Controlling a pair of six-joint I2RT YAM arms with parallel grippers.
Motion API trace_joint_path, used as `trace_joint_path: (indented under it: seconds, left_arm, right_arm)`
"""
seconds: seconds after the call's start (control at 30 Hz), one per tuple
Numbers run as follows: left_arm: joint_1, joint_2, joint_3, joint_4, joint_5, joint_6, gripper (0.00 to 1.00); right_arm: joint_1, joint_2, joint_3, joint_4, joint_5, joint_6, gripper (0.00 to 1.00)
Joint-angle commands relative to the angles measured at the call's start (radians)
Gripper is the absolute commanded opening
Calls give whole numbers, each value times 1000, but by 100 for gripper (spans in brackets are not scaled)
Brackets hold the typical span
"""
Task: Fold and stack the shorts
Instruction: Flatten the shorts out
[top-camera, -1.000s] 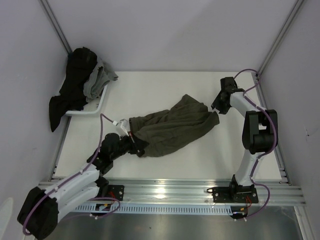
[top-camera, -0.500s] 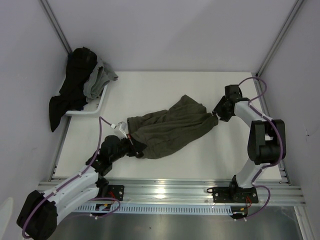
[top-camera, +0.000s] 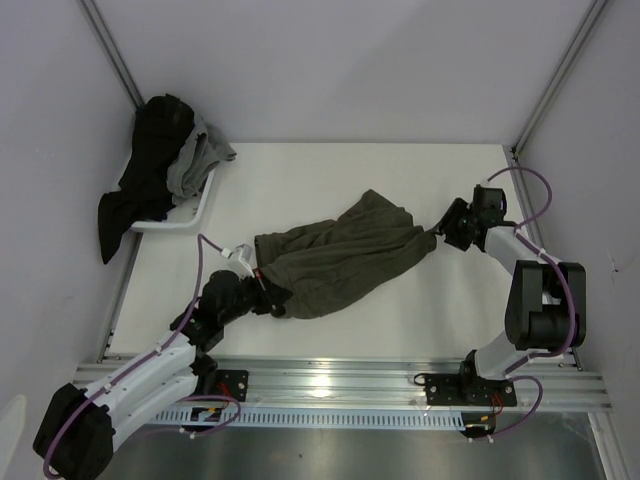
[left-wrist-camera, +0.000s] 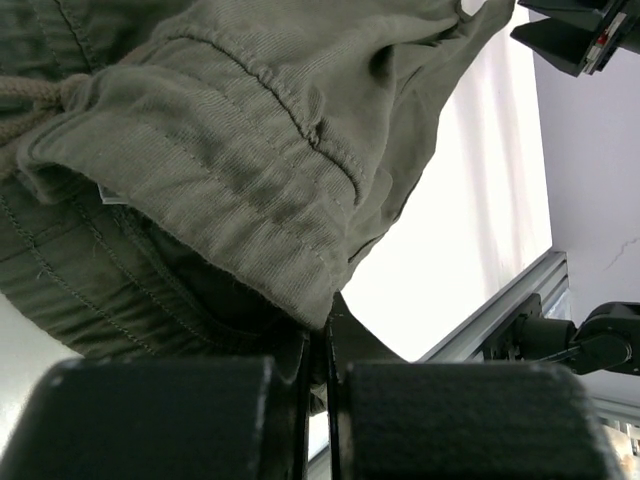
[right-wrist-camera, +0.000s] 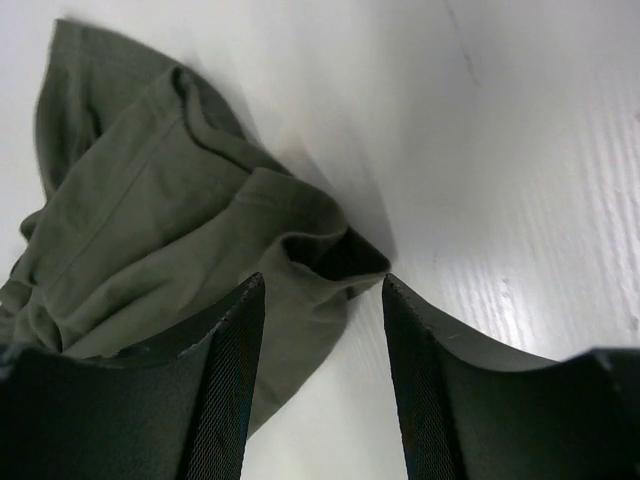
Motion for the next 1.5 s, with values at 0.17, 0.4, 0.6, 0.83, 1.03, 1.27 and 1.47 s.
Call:
trace_joint_path:
  seconds: [0.17, 0.4, 0.6, 0.83, 1.03, 1.27, 1.47]
  left_arm:
    - [-3, 30, 71, -19, -6, 26, 0]
    - [-2, 52, 89, -32, 3, 25, 0]
    - [15, 58, 115, -67, 7, 34, 0]
    - [58, 61, 115, -81, 33, 45, 0]
    - [80, 67, 124, -122, 43, 37, 0]
    - [94, 80, 144, -156, 30, 46, 0]
    - [104, 78, 150, -171, 30, 53, 0]
  right_arm:
    - [44, 0, 0, 153, -76, -105, 49]
    - [46, 20, -3, 137, -34, -120, 47]
    - [46, 26, -9, 133, 0, -129, 47]
    - [84, 46, -21, 148, -16, -128, 44]
    - [92, 14, -67, 171, -11, -105, 43]
    - [97, -2, -107, 188, -11, -102, 40]
    - [95, -6, -118, 252, -26, -92, 37]
